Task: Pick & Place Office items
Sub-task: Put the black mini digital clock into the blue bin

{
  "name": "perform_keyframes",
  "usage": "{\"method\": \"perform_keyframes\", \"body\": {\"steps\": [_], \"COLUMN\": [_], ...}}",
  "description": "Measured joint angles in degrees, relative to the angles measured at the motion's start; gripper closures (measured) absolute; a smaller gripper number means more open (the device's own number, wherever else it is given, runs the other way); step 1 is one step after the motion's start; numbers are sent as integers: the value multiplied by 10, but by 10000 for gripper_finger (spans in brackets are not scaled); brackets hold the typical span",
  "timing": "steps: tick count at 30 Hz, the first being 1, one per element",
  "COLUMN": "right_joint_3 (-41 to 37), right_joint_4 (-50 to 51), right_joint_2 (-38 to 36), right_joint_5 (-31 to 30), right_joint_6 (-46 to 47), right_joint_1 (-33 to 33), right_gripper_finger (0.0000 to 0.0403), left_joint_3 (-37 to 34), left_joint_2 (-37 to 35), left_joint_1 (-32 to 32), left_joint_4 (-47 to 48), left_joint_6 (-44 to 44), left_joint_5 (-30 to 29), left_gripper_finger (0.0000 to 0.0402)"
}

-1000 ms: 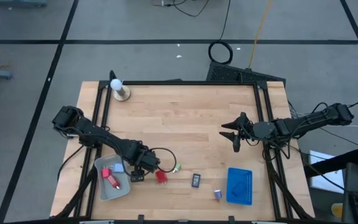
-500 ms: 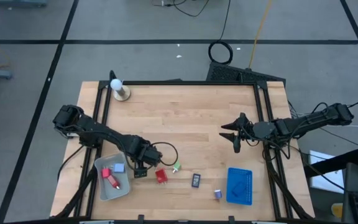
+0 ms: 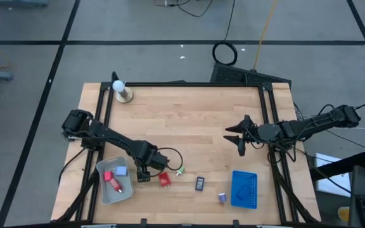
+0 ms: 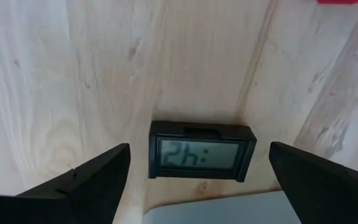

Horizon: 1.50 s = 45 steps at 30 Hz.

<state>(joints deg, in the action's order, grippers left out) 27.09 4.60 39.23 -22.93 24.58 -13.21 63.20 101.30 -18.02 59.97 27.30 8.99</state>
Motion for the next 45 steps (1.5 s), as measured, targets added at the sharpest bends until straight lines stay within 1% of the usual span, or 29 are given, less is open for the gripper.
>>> {"method": "perform_keyframes", "body": {"steps": [10, 15, 23, 36, 45], "right_joint_3": [0, 0, 0, 0, 0], "right_joint_4": [0, 0, 0, 0, 0], "right_joint_2": [0, 0, 0, 0, 0], "right_joint_5": [7, 7, 7, 7, 7], "right_joint_6": [0, -2, -2, -2, -2], "right_joint_1": [0, 0, 0, 0, 0], "right_gripper_finger": [229, 229, 229, 229, 229], "left_joint_3": [0, 0, 0, 0, -27], "left_joint_2": [0, 0, 0, 0, 0], "left_joint_1": [-15, -24, -24, -24, -24], "left_joint_4": [0, 0, -2, -3, -35], "left_joint_6": [-1, 1, 0, -7, -2], "left_joint_5": [-15, -17, -31, -31, -35], "left_gripper_finger": [18, 13, 12, 11, 11]}}
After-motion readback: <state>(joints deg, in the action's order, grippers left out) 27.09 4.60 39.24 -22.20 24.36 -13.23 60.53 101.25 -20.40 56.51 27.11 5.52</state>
